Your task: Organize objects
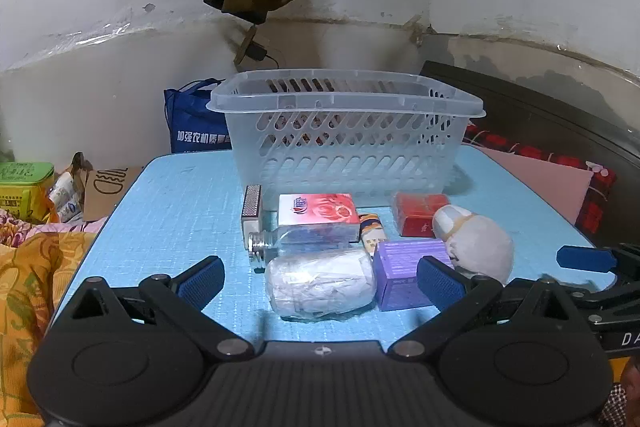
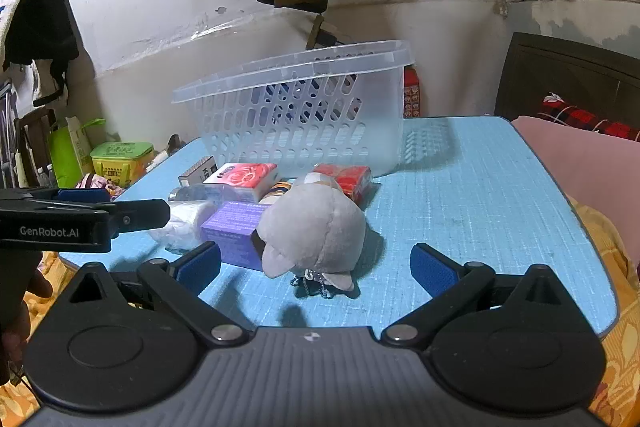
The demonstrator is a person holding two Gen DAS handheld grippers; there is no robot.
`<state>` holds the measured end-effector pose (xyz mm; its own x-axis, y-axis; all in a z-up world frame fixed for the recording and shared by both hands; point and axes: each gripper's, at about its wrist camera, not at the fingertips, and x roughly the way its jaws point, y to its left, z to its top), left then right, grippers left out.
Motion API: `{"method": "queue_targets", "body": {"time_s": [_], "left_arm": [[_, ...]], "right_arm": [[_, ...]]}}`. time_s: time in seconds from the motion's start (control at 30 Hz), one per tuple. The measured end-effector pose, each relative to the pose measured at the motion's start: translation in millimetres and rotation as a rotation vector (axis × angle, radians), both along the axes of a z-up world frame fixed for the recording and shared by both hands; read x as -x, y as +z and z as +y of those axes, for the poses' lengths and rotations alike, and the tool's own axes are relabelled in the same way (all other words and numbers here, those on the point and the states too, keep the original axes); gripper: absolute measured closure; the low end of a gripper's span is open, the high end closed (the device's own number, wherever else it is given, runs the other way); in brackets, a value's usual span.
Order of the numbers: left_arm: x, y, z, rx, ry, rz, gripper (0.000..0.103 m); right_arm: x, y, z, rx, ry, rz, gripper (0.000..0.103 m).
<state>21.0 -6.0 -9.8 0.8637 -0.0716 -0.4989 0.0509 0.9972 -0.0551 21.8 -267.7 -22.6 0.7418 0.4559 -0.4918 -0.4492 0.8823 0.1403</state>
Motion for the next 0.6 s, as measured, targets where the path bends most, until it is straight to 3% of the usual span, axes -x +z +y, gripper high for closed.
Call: {"method": "queue_targets", "body": {"time_s": [0.6], "left_arm": [[2.3, 0.9, 1.5, 0.002, 0.020, -0.013, 0.000]], "right_arm": [[-3.4, -1.0, -1.5, 0.000, -0.018, 0.010, 0.000]]}}
